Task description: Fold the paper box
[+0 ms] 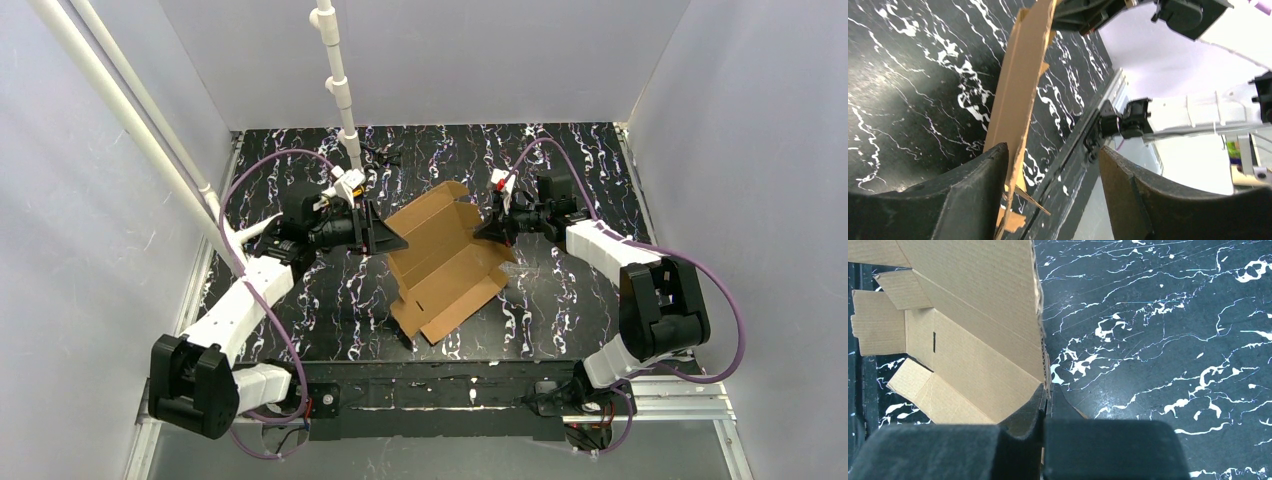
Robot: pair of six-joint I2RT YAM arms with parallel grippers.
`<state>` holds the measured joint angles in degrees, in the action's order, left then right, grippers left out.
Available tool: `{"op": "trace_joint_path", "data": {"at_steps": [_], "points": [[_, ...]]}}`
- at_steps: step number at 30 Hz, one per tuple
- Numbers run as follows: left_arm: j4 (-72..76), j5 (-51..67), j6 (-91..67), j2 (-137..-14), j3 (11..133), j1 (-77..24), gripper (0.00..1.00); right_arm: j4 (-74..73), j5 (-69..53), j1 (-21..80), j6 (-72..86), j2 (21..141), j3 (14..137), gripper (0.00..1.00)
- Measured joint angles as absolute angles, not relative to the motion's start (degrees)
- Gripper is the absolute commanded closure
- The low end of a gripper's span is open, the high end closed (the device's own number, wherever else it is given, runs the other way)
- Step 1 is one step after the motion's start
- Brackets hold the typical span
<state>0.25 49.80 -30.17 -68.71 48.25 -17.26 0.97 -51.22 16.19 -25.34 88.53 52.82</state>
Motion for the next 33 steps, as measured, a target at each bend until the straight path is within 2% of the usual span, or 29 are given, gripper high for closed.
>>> {"op": "trace_joint_path", "data": {"at_steps": [10,15,20,26,33], "points": [[0.30,41.95,-32.49,-66.15,46.50,-17.63,0.45,0.97,-51.16,16.14,-24.12,88.53,52.82,0.99],[-1.96,39.86,-32.03,-66.43,46.50,-19.03,0.52,0.99,-51.11,16.14,-23.81,88.53,52.82,0.99],[-1.98,39.16,-31.94,-67.16,46.50,-20.43,0.66,1.04,-50.92,16.14,-23.53,88.53,52.82,0.99],[-1.26,38.83,-32.01,-68.53,46.50,-21.19,0.99,1.41,-50.65,16.14,-22.90,88.53,52.82,0.99],[0.08,38.79,-30.57,-69.28,46.50,-21.23,1.00,1.61,-50.26,16.01,-22.59,88.53,52.82,0.99]]}}
